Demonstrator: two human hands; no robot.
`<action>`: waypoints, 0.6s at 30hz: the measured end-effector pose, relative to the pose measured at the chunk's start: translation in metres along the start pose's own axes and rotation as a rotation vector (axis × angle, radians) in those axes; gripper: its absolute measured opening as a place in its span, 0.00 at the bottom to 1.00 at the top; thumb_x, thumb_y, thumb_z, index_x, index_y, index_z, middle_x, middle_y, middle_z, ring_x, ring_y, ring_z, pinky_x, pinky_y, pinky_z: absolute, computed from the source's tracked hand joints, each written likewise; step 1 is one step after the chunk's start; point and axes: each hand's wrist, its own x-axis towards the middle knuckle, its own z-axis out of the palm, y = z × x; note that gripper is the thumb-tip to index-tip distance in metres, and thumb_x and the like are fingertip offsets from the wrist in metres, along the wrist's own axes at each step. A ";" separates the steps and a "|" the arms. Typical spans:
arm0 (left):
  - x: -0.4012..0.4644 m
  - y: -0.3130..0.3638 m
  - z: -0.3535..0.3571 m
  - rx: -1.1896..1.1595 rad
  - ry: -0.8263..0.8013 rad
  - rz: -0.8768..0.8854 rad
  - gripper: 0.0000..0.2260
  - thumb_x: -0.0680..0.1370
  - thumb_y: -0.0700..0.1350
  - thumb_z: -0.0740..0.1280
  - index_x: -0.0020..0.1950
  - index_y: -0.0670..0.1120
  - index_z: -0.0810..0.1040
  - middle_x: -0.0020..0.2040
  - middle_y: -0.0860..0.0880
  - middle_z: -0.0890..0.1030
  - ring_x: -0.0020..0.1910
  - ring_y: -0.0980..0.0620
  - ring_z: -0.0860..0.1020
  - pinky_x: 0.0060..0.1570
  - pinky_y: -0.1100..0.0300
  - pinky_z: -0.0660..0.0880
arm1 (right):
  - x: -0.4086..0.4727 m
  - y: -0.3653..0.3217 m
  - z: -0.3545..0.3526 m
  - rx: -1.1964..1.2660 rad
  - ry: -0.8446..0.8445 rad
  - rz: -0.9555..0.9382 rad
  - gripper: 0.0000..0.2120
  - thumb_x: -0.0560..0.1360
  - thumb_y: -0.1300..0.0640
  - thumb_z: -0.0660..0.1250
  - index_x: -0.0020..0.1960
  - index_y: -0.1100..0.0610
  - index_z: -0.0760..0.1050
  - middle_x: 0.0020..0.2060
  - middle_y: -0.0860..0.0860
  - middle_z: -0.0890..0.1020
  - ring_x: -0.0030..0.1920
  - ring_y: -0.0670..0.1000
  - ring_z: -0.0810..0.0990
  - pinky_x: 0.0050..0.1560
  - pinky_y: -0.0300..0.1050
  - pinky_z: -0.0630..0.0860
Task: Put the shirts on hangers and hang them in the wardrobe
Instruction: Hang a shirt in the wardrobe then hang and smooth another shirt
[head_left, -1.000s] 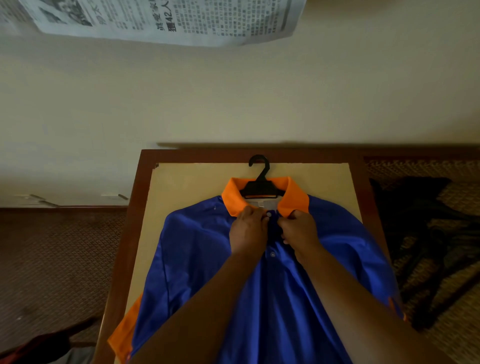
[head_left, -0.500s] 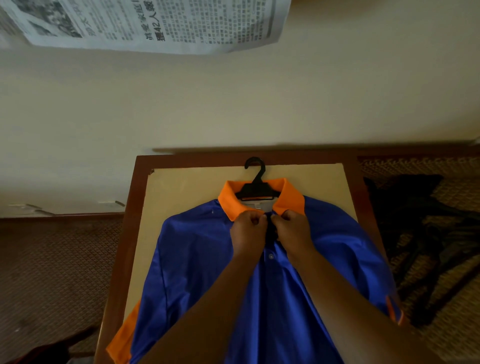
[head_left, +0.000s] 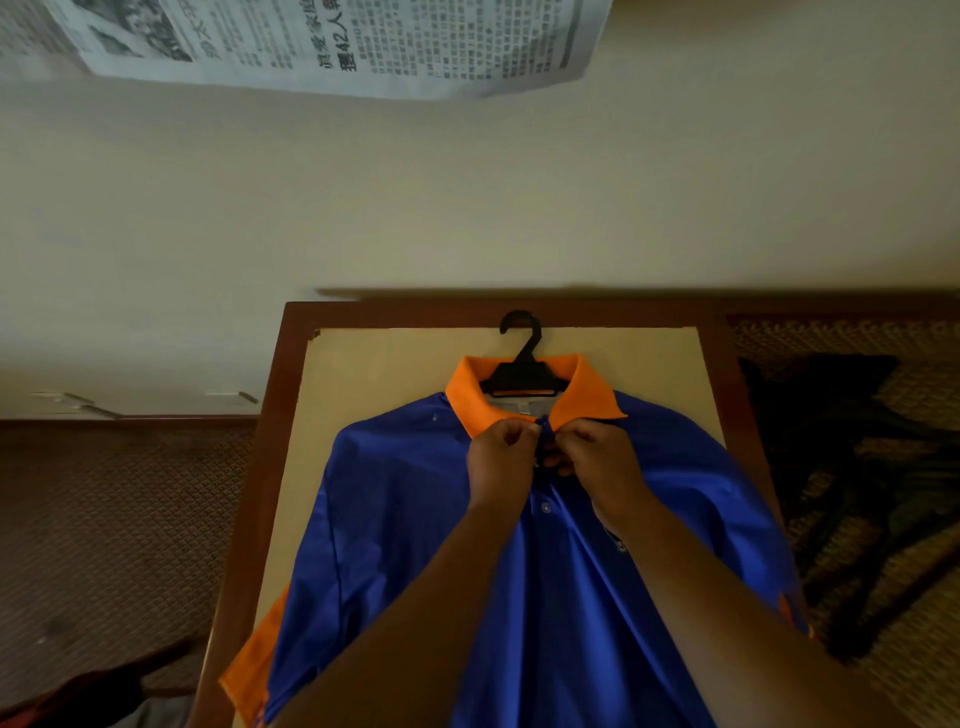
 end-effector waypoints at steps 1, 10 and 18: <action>-0.001 0.000 0.000 -0.002 0.000 0.004 0.08 0.79 0.42 0.66 0.41 0.45 0.81 0.35 0.51 0.81 0.32 0.60 0.76 0.31 0.70 0.73 | -0.002 0.000 -0.001 0.002 0.002 -0.017 0.09 0.76 0.65 0.63 0.41 0.62 0.79 0.35 0.54 0.83 0.34 0.47 0.82 0.36 0.39 0.75; -0.007 -0.011 -0.010 0.248 -0.118 0.279 0.09 0.78 0.39 0.65 0.57 0.46 0.76 0.47 0.53 0.79 0.45 0.58 0.78 0.43 0.67 0.76 | 0.002 -0.012 -0.004 0.022 -0.029 0.009 0.05 0.75 0.64 0.67 0.40 0.60 0.79 0.35 0.55 0.80 0.34 0.50 0.77 0.35 0.41 0.73; -0.001 -0.001 -0.002 0.130 -0.003 0.043 0.07 0.80 0.42 0.61 0.47 0.47 0.78 0.37 0.53 0.78 0.34 0.59 0.74 0.30 0.70 0.69 | 0.008 -0.013 -0.003 0.060 -0.086 0.069 0.09 0.77 0.63 0.65 0.38 0.58 0.76 0.33 0.52 0.77 0.35 0.50 0.74 0.37 0.44 0.71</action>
